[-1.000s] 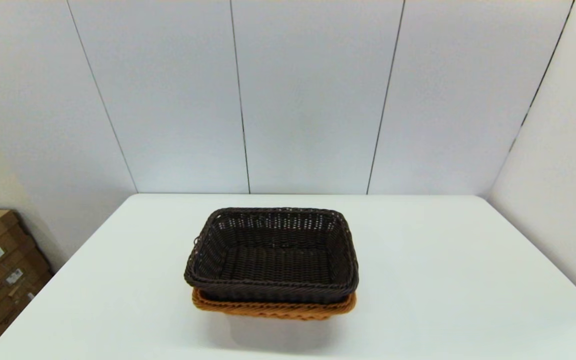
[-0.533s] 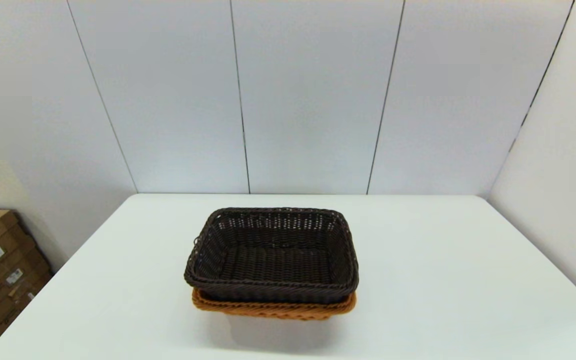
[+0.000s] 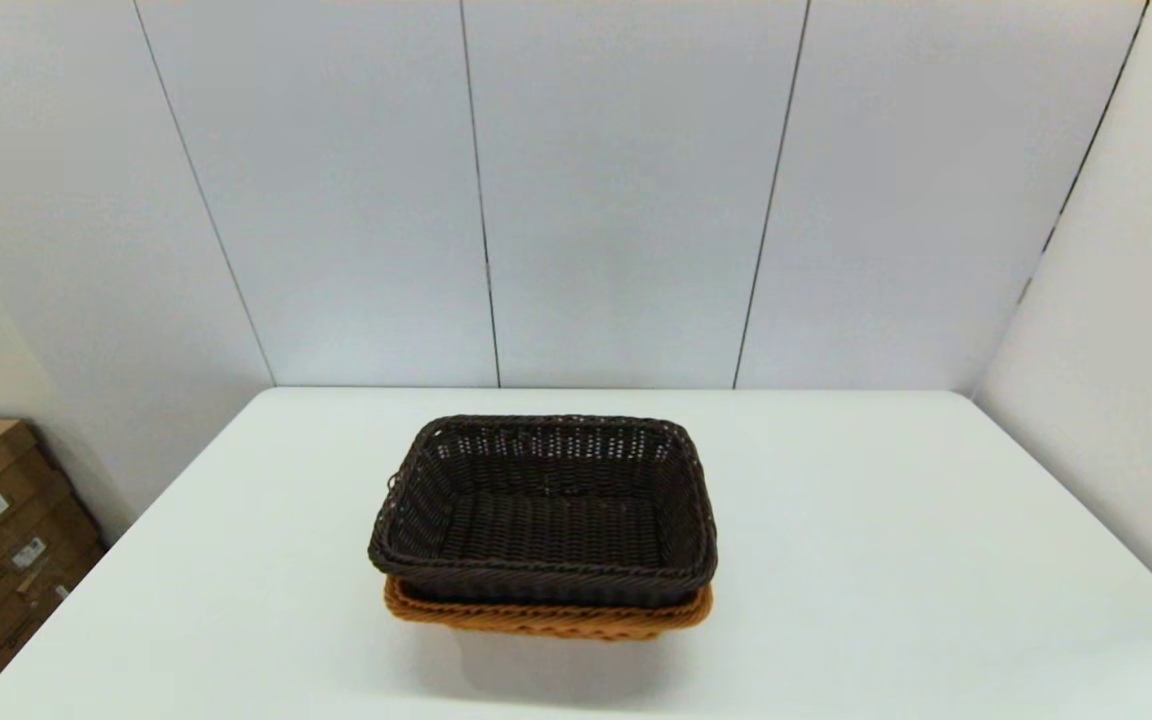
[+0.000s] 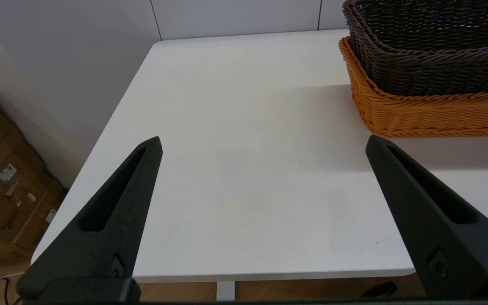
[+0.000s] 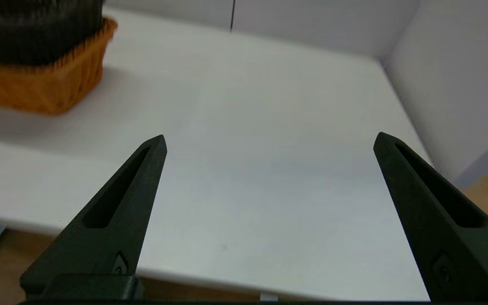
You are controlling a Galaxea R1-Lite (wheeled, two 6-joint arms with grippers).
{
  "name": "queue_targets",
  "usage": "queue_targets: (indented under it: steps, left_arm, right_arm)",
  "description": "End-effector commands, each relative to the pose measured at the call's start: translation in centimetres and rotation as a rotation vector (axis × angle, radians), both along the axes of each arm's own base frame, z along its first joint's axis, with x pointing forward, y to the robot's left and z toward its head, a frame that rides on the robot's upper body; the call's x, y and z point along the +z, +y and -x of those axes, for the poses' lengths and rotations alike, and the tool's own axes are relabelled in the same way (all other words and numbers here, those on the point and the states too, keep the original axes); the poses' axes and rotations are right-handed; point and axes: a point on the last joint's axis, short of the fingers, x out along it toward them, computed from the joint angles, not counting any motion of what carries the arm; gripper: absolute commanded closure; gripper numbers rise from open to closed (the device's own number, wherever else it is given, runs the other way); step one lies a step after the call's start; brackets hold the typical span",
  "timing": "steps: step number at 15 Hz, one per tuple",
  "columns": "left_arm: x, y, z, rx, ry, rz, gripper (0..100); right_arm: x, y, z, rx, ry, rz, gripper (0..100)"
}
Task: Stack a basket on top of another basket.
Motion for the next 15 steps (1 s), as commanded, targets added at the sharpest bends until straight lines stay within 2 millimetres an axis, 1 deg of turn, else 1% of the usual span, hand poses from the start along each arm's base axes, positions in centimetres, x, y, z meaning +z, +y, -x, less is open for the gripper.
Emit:
queue_targets:
  steps: [1,3,15]
  left_arm:
    - [0.00,0.00,-0.01,0.000,0.002,0.000,0]
    - [0.00,0.00,-0.01,0.000,0.002,0.000,0]
    - [0.00,0.00,-0.01,0.000,0.002,0.000,0]
  right_arm:
    - [-0.23,0.00,-0.23,0.002,-0.025,-0.005,0]
    - [-0.29,0.00,-0.48,0.000,-0.070,-0.018,0]
    - [-0.37,-0.02,-0.50,-0.009,-0.064,-0.047,0]
